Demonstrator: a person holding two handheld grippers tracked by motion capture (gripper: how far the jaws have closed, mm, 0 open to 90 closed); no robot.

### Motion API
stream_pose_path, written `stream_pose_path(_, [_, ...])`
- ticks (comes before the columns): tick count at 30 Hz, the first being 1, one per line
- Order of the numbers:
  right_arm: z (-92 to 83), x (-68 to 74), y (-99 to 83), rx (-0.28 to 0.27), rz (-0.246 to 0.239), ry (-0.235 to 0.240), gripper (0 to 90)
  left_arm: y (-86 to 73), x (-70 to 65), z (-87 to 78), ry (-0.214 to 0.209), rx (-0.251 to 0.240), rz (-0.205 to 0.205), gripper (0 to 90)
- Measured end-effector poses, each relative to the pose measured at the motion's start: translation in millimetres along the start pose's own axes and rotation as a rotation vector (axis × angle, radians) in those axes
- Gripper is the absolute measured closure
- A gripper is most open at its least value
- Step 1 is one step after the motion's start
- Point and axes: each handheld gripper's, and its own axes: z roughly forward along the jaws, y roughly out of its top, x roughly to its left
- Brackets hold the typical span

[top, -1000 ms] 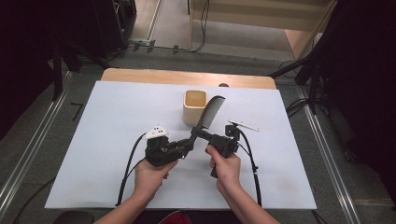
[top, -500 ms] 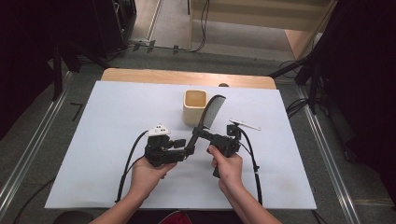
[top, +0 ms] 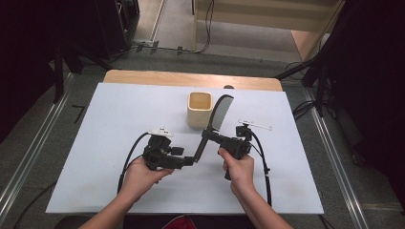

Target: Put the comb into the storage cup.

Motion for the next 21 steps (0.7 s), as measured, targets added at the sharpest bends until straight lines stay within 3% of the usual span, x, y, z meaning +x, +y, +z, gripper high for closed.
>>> stream_pose_path(6, [-3.2,-0.1,4.3,0.019,-0.049,-0.002,70.1,-2.6,8.8,-9.9,-0.016,0.02,0.015,32.8])
stream_pose_path(13, [-5.1,3.8,6.6,0.015,-0.125,-0.039,70.1,-8.9,21.2,-24.5,-0.041,0.062,0.029,31.3])
stream_pose_path(16, [-5.5,5.9,8.4,0.011,-0.148,-0.052,70.1,-13.3,23.6,-29.0,-0.024,0.068,0.064,31.3])
stream_pose_path(21, [-6.4,7.8,11.9,0.005,-0.173,-0.069,70.1,-19.8,30.0,-32.5,-0.003,0.086,0.06,31.3])
